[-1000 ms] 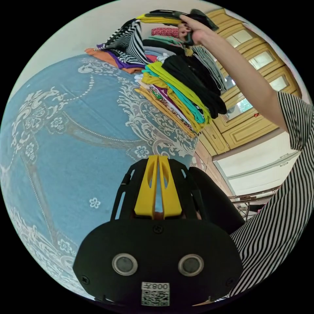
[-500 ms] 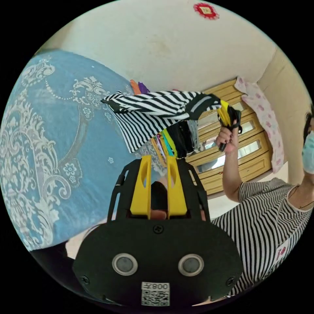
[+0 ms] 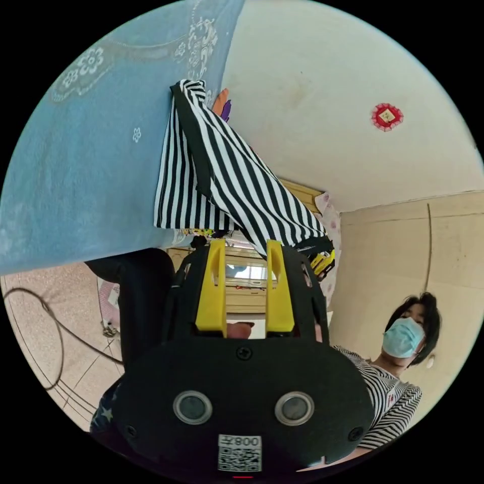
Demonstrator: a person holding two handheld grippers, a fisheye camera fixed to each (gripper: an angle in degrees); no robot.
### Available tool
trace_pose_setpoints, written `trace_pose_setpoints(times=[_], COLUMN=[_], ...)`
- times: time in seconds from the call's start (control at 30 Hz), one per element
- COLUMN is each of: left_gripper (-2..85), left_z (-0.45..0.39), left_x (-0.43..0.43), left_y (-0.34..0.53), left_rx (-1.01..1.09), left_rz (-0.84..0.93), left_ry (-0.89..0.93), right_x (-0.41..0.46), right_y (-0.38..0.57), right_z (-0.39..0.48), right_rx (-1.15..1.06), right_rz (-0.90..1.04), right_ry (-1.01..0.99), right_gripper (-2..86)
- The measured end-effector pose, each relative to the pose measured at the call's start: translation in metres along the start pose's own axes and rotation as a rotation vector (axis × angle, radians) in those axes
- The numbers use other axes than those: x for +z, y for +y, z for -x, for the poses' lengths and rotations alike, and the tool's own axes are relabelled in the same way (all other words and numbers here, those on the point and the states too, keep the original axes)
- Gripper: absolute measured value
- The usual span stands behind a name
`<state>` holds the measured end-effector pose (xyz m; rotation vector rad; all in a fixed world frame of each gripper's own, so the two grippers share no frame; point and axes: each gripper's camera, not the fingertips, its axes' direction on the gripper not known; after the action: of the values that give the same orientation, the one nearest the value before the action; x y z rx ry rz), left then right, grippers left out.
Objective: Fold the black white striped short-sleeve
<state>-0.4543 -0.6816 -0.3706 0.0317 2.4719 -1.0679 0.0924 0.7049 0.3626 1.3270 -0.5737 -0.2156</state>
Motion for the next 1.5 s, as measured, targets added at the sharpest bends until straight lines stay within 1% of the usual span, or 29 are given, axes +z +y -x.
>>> trace_pose_setpoints(times=[0.13, 0.23, 0.33, 0.47, 0.53, 0.6, 0.67, 0.77, 0.83, 0.97, 1.0, 1.1, 1.27, 1.37, 1.43, 1.5], left_gripper=[9.8, 4.9, 2.4, 1.3, 1.1, 0.9, 0.9, 0.9, 0.9, 0.8, 0.8, 0.8, 0.9, 1.0, 1.0, 1.0], left_z=[0.023, 0.022, 0.017, 0.005, -0.004, -0.012, -0.021, -0.023, -0.021, -0.015, -0.015, -0.016, -0.015, -0.010, -0.006, -0.002], left_x=[-0.001, -0.008, -0.021, -0.039, -0.040, -0.035, -0.020, 0.004, 0.017, 0.045, 0.049, 0.068, 0.104, 0.122, 0.131, 0.140], left_y=[0.008, 0.015, 0.023, 0.032, 0.032, 0.030, 0.026, 0.023, 0.023, 0.022, 0.022, 0.019, 0.010, 0.005, 0.000, -0.005], left_rx=[-0.036, 0.012, 0.037, 0.064, 0.088, 0.105, 0.122, 0.134, 0.127, 0.106, 0.107, 0.123, 0.150, 0.152, 0.148, 0.144], left_rz=[-0.027, -0.051, -0.062, -0.109, -0.109, -0.091, -0.036, 0.022, 0.039, 0.079, 0.083, 0.121, 0.183, 0.195, 0.201, 0.207], left_ry=[0.117, 0.172, 0.141, 0.145, 0.137, 0.118, 0.077, 0.065, 0.054, 0.025, 0.017, -0.025, -0.097, -0.124, -0.122, -0.123], right_x=[-0.005, -0.009, -0.017, -0.031, -0.041, -0.050, -0.052, -0.033, -0.001, 0.046, 0.057, 0.068, 0.072, 0.066, 0.060, 0.055], right_y=[0.017, 0.030, 0.047, 0.076, 0.100, 0.118, 0.130, 0.138, 0.139, 0.142, 0.144, 0.152, 0.161, 0.168, 0.174, 0.179], right_z=[0.028, 0.041, 0.048, 0.046, 0.048, 0.057, 0.075, 0.114, 0.138, 0.153, 0.157, 0.166, 0.168, 0.166, 0.168, 0.169], right_rx=[-0.007, 0.007, 0.038, 0.125, 0.181, 0.206, 0.173, 0.078, 0.004, -0.045, -0.051, -0.047, 0.012, 0.049, 0.056, 0.067], right_rz=[-0.004, -0.010, -0.024, -0.045, -0.061, -0.090, -0.100, -0.080, -0.007, 0.090, 0.109, 0.090, 0.081, 0.059, 0.041, 0.028], right_ry=[0.019, 0.034, 0.060, 0.111, 0.230, 0.296, 0.332, 0.406, 0.418, 0.431, 0.462, 0.519, 0.526, 0.489, 0.456, 0.471], right_gripper=[2.2, 2.3, 2.4, 2.8, 3.3, 3.9, 5.1, 7.2, 7.7, 8.2, 8.3, 8.7, 8.4, 7.2, 4.7, 2.9])
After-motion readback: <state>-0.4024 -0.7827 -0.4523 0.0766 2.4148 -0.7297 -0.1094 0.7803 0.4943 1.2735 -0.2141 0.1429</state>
